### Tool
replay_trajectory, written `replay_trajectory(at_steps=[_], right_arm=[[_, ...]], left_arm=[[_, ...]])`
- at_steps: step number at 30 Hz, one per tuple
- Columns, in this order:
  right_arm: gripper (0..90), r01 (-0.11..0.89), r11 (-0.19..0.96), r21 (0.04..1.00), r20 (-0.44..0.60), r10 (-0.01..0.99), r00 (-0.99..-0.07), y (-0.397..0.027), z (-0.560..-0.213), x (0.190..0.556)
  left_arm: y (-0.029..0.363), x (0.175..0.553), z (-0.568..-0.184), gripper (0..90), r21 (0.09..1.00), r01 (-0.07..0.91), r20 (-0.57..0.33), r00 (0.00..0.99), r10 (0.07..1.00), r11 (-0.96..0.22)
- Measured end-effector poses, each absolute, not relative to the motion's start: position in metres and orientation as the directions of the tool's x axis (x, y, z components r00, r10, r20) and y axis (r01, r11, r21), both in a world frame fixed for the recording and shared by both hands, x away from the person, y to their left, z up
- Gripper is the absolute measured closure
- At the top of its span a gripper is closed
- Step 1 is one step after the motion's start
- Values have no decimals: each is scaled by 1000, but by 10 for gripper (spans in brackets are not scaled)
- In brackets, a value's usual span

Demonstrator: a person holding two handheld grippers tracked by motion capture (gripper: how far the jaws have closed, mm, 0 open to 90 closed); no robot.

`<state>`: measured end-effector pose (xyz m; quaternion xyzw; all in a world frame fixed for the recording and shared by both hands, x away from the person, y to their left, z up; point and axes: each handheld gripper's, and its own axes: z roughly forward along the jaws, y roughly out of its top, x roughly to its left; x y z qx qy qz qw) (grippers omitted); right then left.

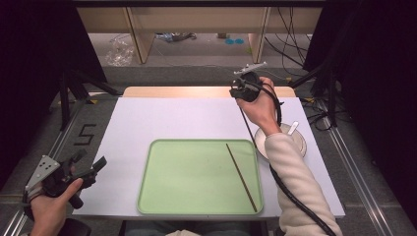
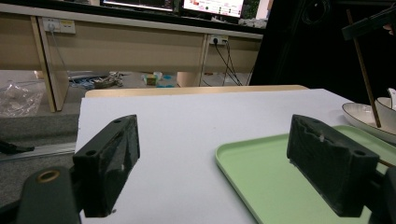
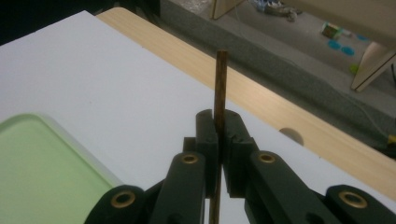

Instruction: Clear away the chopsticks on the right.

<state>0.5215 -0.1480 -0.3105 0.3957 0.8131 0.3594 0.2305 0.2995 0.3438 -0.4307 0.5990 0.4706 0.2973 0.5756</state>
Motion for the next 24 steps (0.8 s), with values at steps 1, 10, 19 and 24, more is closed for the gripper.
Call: replay_trajectory(at_steps=[1,10,19,24], right_arm=[[878,487,424,764,-80,811,-579,-148,-310,521],[877,587,419,693,-18,824,-566,-147,-324,518],[878,661,399,635,27,844,-536,-149,-341,516],[878,709,390,587,59,853,-518,-151,-348,515]], left_arm=[[344,300,-431,169,969,222,-186,380,906,106],[344,300,-431,169,971,212,-187,387,903,111],[344,300,-431,169,971,211,-187,388,902,111],[343,299,-431,169,967,226,-194,373,907,115]])
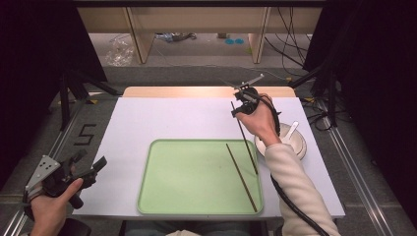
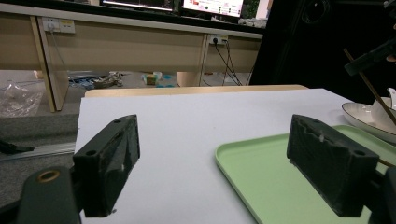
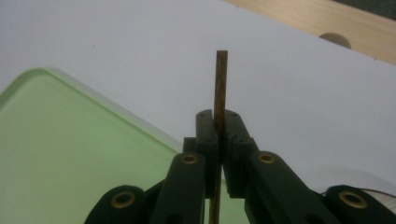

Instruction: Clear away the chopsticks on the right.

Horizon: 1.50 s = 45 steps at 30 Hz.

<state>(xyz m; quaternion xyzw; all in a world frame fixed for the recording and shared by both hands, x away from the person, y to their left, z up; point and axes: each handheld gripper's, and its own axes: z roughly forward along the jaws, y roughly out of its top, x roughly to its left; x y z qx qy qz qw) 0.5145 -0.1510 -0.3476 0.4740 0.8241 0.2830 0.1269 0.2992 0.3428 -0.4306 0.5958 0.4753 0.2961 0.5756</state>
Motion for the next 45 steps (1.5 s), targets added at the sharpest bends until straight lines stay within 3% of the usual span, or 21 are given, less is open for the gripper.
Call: replay_trajectory(at_steps=[6,8,20,45], right_arm=[[878,755,361,547,83,874,-478,-151,-355,513],[878,807,317,498,113,899,-423,-148,-357,512],[878,883,289,371,129,925,-357,-146,-385,509],[876,888,350,299,130,907,-402,-146,-424,501]], left_arm=[[343,300,-431,170,969,221,-190,379,906,111],[343,300,-431,169,970,215,-190,384,904,112],[343,300,-431,171,971,213,-183,390,902,106],[343,300,-431,172,971,212,-186,392,901,109]])
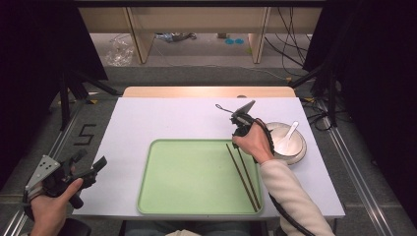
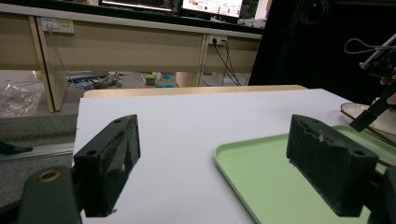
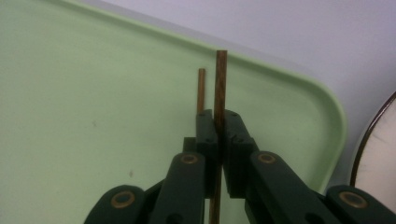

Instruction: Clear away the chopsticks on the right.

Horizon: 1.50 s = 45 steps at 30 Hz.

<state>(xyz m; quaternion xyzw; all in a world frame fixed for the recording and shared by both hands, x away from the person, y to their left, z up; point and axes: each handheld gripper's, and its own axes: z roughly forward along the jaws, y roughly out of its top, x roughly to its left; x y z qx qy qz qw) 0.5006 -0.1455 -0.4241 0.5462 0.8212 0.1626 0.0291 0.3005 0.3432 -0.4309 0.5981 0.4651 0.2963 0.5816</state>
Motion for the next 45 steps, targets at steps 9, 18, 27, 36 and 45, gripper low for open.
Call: replay_trajectory(at_steps=[9,18,27,36,45], right_arm=[[876,935,282,217,167,933,-320,-140,-423,498],[873,933,290,213,152,934,-325,-139,-433,500],[871,934,297,198,140,935,-327,-136,-442,501],[869,926,318,203,129,929,-347,-134,-449,502],[868,925,325,196,127,927,-353,-133,-452,502]], left_arm=[[343,300,-431,172,971,212,-186,392,901,108],[343,301,-431,172,971,212,-188,394,900,110],[343,301,-431,173,971,213,-188,394,900,110],[343,300,-431,173,971,212,-189,394,899,111],[343,301,-431,173,971,212,-188,395,899,110]])
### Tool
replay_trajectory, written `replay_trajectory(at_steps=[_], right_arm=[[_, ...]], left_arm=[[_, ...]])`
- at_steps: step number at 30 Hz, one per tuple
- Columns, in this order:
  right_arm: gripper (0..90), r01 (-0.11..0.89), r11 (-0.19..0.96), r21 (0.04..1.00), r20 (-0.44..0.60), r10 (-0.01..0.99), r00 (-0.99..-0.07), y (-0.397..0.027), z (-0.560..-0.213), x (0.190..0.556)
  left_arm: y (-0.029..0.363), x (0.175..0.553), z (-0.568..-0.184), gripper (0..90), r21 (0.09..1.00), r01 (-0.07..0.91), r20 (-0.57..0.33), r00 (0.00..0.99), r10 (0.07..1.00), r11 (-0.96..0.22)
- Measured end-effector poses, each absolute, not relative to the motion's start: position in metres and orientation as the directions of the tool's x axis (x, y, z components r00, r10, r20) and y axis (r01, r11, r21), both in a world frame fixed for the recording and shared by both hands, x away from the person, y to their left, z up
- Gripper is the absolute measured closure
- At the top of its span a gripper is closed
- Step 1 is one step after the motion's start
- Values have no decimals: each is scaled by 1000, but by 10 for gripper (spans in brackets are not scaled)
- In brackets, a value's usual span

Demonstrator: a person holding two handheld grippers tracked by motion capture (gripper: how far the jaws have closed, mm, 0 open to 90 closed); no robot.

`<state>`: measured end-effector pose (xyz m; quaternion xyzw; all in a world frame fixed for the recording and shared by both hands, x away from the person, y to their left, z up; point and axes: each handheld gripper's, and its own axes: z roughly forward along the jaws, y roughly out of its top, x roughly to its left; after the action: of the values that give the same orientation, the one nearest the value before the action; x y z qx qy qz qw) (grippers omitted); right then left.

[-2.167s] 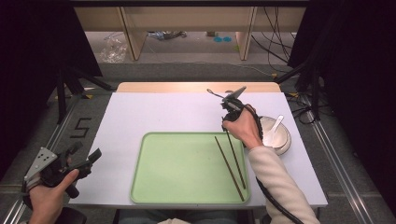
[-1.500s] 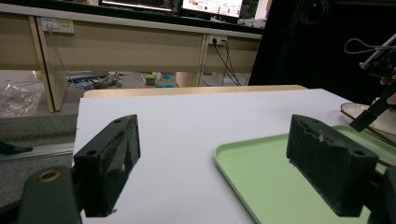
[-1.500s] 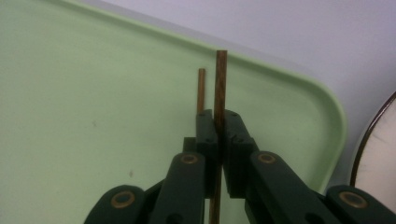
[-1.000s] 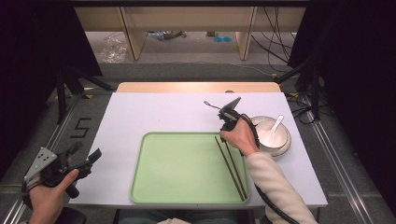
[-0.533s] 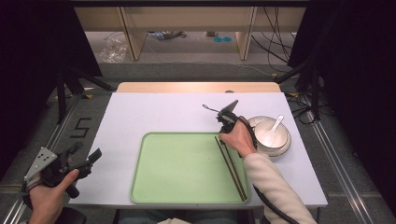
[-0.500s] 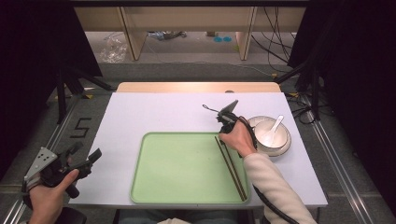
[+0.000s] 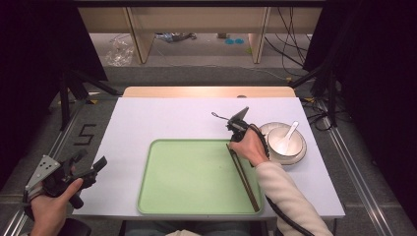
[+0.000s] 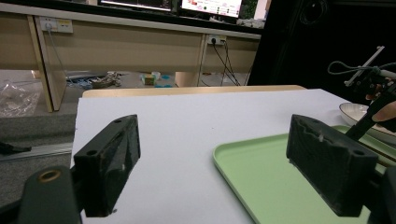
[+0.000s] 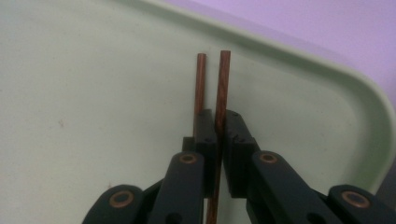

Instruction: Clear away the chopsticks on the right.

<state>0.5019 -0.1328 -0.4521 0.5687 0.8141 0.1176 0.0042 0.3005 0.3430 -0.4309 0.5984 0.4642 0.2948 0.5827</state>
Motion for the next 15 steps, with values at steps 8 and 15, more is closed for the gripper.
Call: replay_trajectory(at_steps=[8,15], right_arm=[[866,920,325,218,121,927,-356,-132,-454,502],[864,923,335,192,122,925,-361,-133,-452,502]], left_arm=[[343,300,-431,173,971,211,-187,396,899,109],[343,300,-431,173,971,212,-187,395,899,109]])
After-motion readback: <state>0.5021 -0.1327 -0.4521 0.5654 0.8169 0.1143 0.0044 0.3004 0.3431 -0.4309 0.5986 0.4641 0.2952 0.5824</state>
